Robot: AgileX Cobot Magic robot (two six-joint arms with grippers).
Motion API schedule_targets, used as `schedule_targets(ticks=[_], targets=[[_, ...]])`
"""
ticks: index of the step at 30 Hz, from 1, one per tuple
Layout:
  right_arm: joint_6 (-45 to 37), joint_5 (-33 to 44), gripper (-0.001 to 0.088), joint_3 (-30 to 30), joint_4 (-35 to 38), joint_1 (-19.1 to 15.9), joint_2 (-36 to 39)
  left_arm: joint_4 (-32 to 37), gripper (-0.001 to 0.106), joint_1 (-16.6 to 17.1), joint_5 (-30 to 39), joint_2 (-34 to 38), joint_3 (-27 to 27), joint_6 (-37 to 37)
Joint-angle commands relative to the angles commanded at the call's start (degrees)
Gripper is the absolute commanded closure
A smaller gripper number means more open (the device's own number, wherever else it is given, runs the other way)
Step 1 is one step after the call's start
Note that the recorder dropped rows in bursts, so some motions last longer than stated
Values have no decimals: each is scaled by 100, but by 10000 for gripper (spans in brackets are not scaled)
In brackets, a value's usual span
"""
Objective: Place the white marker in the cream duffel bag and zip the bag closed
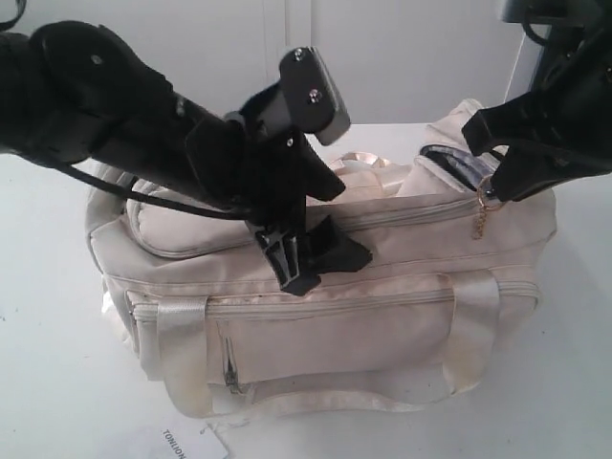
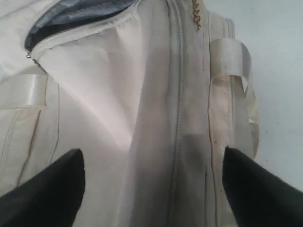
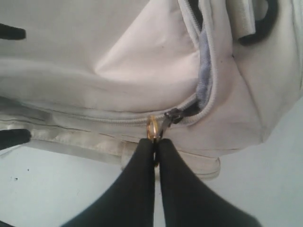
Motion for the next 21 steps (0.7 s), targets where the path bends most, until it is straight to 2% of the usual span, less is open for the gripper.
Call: schedule_targets(ticks=[1,3,4,7,14,21], targets=[[0,0,868,0,-125,0,0,34,604,0,135,47,0,59],[0,-31,868,0,-490,0,0,212,961,0,136,99,0,59],[0,-108,868,0,-797,0,0,382,1045,0,123,99,0,104],[218,-383,868,0,-1284,0,0,574,1042,0,238,99,0,154],[505,-1067,868,0,-1788,0,191,1086,1043,0,639,99,0,154],[1280,-1658,868,0,-2601,0,421,1394,1053,0,855,99,0,163]])
